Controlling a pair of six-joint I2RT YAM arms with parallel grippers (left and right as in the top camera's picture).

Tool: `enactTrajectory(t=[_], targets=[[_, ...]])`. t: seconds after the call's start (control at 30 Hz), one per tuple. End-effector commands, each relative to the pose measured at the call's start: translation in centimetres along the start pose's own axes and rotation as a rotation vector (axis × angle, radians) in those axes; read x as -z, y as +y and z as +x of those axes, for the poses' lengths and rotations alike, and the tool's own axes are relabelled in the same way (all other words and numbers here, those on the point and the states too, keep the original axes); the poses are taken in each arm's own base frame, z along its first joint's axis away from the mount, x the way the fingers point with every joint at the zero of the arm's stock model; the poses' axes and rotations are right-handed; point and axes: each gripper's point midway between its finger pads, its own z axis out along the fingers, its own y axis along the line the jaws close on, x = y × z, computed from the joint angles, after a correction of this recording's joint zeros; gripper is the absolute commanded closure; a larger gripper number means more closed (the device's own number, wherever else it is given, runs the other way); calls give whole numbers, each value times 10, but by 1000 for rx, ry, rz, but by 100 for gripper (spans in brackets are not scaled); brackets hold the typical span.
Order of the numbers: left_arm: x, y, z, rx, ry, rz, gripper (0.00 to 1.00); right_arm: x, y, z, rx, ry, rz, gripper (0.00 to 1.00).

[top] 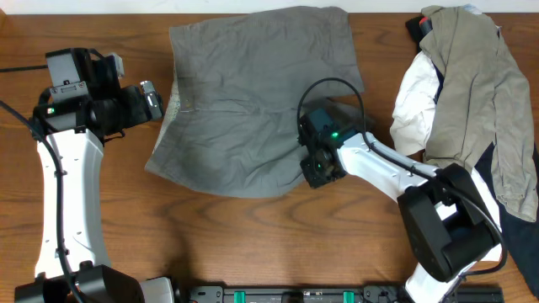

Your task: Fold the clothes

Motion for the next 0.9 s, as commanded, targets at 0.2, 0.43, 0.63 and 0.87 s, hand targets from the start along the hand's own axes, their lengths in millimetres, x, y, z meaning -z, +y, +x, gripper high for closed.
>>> enactTrajectory(t=[0.2,0.43,0.63,0.87], targets=[[-6,-2,4,-17,21,12,2,-8,-21,28,-100,155,21,99],[-6,-2,4,-17,21,12,2,12,-51,52,-156,276,68,99],[-6,-2,4,-17,21,12,2,18,-97,58,-229,288,189,98],[-6,-2,5,-16,26,12,2,14,-59,37,-242,225,-99,92]])
